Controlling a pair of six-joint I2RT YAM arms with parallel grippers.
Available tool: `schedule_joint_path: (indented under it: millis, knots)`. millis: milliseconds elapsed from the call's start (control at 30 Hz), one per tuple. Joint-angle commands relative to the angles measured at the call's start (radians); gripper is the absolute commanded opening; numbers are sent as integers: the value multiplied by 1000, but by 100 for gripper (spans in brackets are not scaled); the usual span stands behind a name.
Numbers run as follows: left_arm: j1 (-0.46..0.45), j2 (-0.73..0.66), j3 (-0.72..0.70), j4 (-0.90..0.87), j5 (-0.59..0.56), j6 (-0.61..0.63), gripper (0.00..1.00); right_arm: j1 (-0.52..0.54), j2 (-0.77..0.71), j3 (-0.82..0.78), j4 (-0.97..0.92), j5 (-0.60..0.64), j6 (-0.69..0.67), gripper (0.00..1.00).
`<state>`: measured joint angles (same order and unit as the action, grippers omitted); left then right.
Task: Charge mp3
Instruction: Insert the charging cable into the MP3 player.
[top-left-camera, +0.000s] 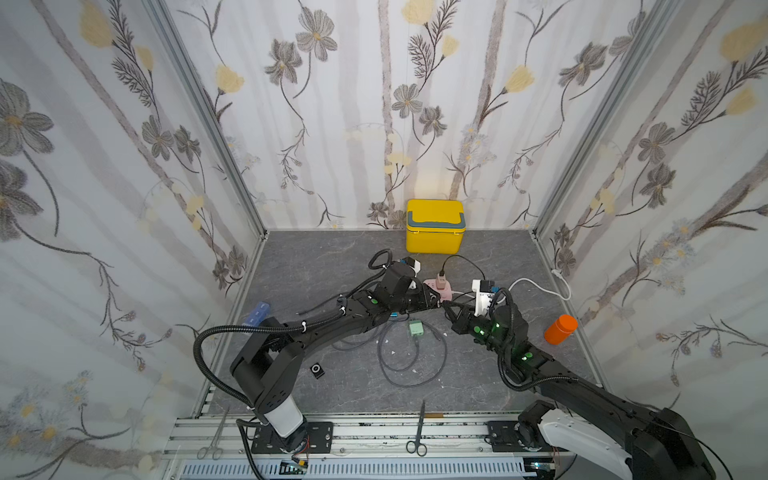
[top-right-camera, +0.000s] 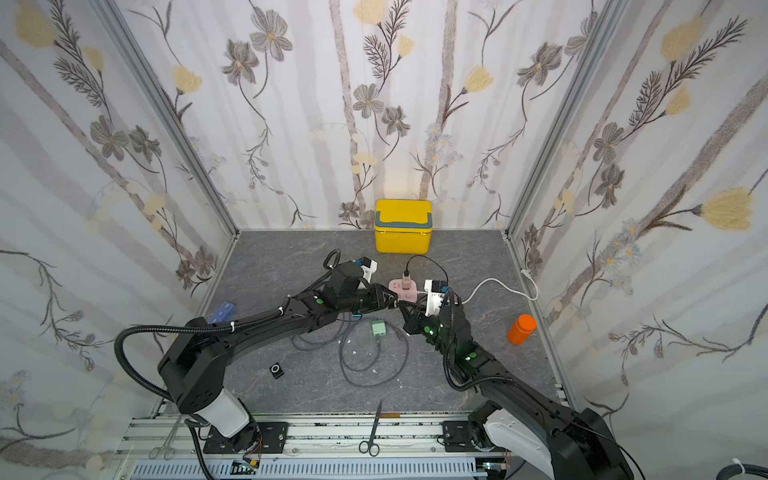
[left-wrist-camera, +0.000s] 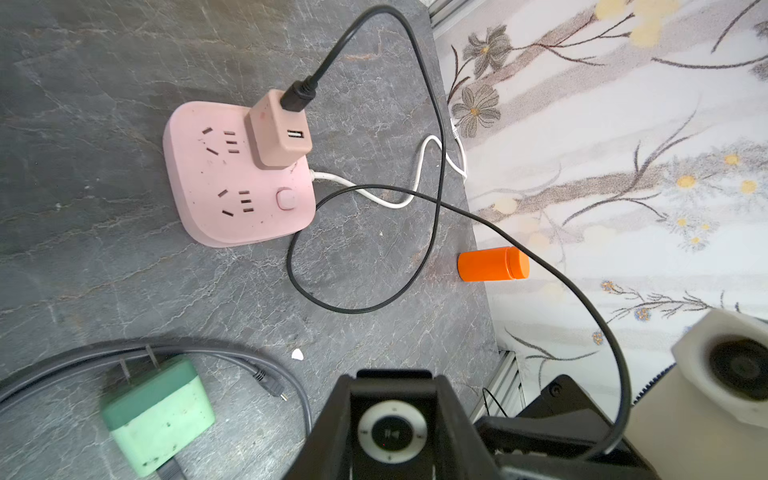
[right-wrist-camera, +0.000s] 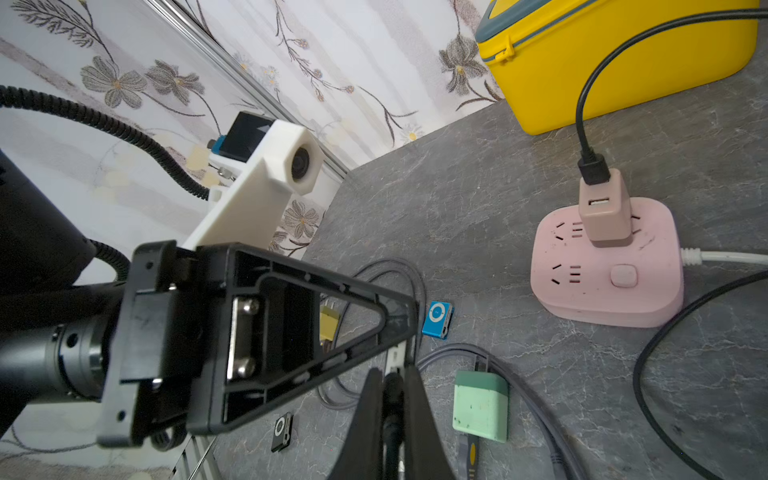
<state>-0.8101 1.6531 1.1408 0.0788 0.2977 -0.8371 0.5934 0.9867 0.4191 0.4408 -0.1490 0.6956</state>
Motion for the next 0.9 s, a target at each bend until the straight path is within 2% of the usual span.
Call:
schedule_joint_path:
  millis: [0, 433, 600, 700, 867]
  knots:
    - [-3, -16, 3, 133, 28, -16, 7, 15, 10, 19, -94, 38, -47, 0]
    - [-9, -35, 12, 189, 8, -34, 6, 72, 86, 49, -82, 93, -27, 0]
    - [-10, -34, 13, 208, 54, -30, 5, 74, 100, 66, -95, 86, -36, 0]
    - [-16, -26, 39, 174, 81, 12, 5, 74, 124, 97, -125, 68, -56, 0]
    - [-33, -20, 59, 154, 86, 41, 4, 78, 175, 125, -127, 26, -74, 0]
